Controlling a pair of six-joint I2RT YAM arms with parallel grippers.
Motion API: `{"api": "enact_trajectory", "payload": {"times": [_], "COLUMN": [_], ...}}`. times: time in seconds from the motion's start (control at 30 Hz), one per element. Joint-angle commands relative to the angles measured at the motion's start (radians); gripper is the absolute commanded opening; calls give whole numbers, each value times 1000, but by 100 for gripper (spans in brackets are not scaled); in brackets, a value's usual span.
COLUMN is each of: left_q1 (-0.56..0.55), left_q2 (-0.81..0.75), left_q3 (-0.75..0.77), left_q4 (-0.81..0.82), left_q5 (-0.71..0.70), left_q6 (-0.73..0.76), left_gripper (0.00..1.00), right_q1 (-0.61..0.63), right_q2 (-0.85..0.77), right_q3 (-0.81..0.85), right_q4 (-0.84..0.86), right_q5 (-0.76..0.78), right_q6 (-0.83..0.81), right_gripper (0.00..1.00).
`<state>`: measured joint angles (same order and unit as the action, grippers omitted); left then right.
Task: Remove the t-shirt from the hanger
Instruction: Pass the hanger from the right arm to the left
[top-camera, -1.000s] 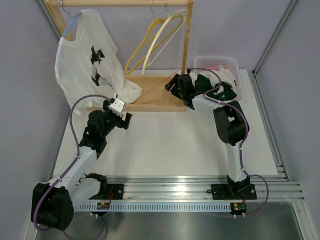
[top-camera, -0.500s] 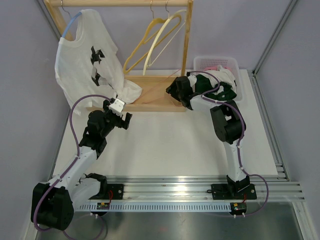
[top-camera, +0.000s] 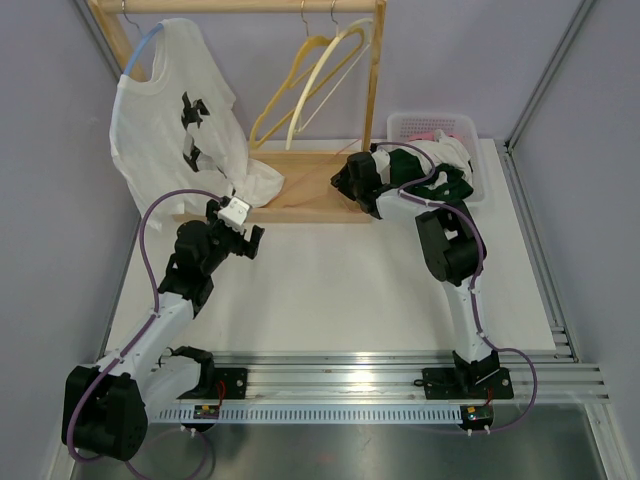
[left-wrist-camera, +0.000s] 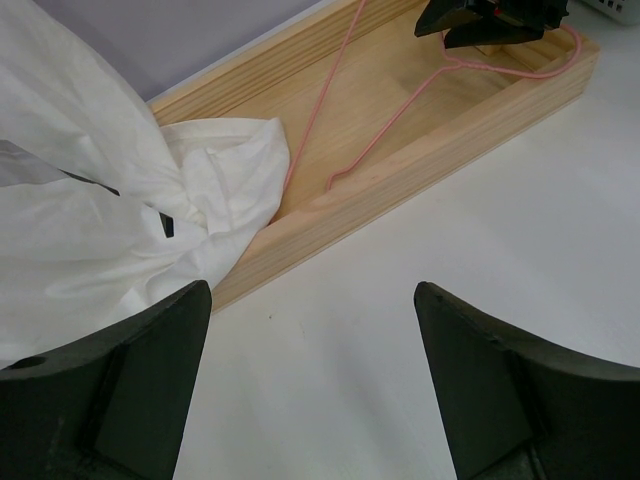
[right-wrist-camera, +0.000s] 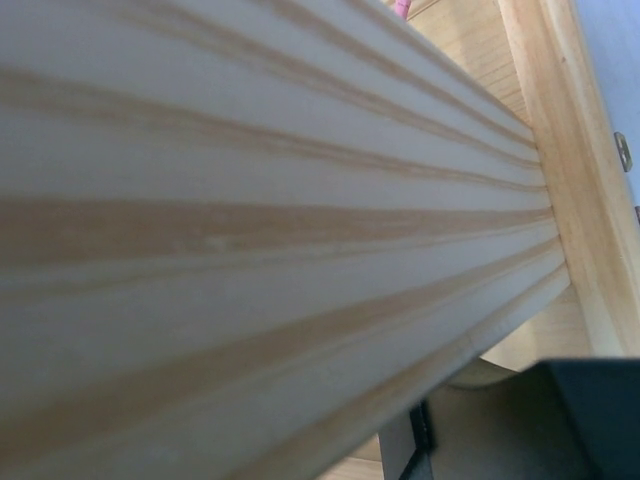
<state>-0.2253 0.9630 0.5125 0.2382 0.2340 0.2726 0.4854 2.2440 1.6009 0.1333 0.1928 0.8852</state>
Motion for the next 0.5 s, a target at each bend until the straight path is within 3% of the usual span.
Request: {"api": "enact_trajectory", "payload": {"times": [0.0, 0.27, 0.47], "left_q1": [-5, -5, -5], "left_q2": [-12, -15, -12], "left_q3": [-6, -6, -6], "left_q4": [64, 59, 58], "left_q5": [-7, -5, -4], "left_q6": [17, 19, 20], "left_gripper": [87, 87, 86], "right_q1": [7, 7, 5], "right_q2": [25, 37, 29], "right_q3": [40, 44, 28], "right_q4": [17, 20, 35], "right_q5": [10, 2, 0], "right_q6": [20, 34, 43], "right_gripper": [45, 37, 20]}}
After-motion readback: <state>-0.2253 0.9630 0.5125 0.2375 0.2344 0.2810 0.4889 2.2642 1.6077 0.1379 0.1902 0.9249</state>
